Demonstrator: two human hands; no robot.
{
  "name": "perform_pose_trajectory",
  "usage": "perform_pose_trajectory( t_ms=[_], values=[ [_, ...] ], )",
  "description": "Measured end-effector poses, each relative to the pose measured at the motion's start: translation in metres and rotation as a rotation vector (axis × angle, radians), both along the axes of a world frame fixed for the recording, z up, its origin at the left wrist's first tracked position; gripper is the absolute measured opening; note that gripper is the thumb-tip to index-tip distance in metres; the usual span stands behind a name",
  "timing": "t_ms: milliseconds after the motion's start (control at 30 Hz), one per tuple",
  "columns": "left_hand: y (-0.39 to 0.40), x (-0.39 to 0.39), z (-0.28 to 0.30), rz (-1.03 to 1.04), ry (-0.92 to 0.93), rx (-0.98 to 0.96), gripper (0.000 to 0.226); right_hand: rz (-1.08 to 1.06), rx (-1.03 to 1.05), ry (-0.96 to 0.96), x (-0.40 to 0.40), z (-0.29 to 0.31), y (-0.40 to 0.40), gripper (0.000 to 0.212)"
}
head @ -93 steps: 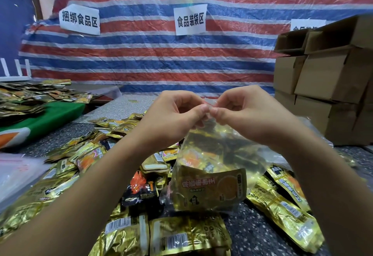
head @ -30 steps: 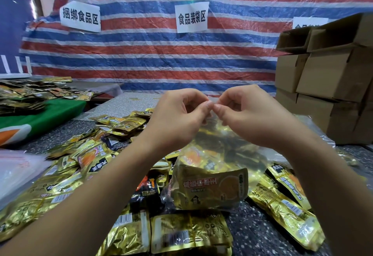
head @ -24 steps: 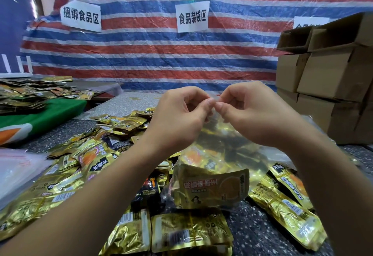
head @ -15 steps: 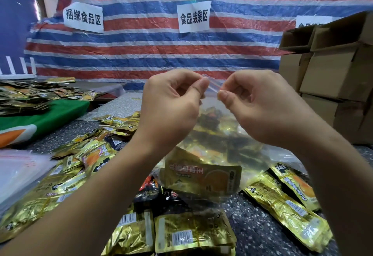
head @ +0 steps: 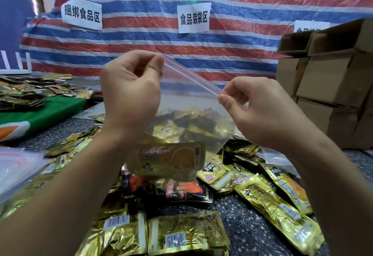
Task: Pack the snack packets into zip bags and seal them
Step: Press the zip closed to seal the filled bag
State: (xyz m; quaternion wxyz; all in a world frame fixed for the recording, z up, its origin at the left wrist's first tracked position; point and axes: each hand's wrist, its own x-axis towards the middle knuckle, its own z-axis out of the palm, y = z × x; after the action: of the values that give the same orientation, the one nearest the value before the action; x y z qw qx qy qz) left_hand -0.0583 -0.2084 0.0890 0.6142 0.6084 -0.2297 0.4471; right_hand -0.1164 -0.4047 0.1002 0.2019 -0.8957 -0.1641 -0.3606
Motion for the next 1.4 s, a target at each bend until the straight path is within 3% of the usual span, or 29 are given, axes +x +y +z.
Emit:
perform_pose_trajectory(
  t_ms=[533, 900, 967, 1033, 1133, 1233, 1333, 1400],
  values=[
    [0.017, 0.011, 0.003, 0.109, -0.015, -0.027, 0.015, 0.034, 0.012, 0.005, 0.0, -0.002, -0.002, 0.02],
    [0.002, 0.01, 0.0, -0.12, 0.052, 0.045, 0.018, 0.084, 0.017, 0.073, -0.002, 0.003, -0.006, 0.013],
    [-0.005, 0.007, -0.003, -0.2, 0.065, 0.086, 0.017, 0.077, 0.001, 0.062, -0.003, 0.001, 0.001, 0.033],
    [-0.013, 0.003, -0.006, -0.282, 0.089, 0.147, 0.018, 0.135, 0.062, 0.138, -0.003, -0.002, 0.01, 0.054],
    [-0.024, -0.002, -0.012, -0.383, 0.114, 0.174, 0.018, 0.285, 0.038, 0.431, 0.002, -0.013, 0.021, 0.034],
    [-0.03, -0.002, -0.019, -0.373, 0.082, 0.237, 0.017, 0.24, -0.041, 0.673, 0.015, -0.031, 0.025, 0.026],
    [-0.034, 0.001, -0.027, -0.299, 0.065, 0.339, 0.014, 0.208, 0.041, 0.739, 0.028, -0.045, 0.027, 0.01],
    [-0.035, 0.004, -0.03, -0.222, 0.102, 0.345, 0.014, 0.193, 0.176, 0.751, 0.035, -0.05, 0.023, 0.024]
  ],
)
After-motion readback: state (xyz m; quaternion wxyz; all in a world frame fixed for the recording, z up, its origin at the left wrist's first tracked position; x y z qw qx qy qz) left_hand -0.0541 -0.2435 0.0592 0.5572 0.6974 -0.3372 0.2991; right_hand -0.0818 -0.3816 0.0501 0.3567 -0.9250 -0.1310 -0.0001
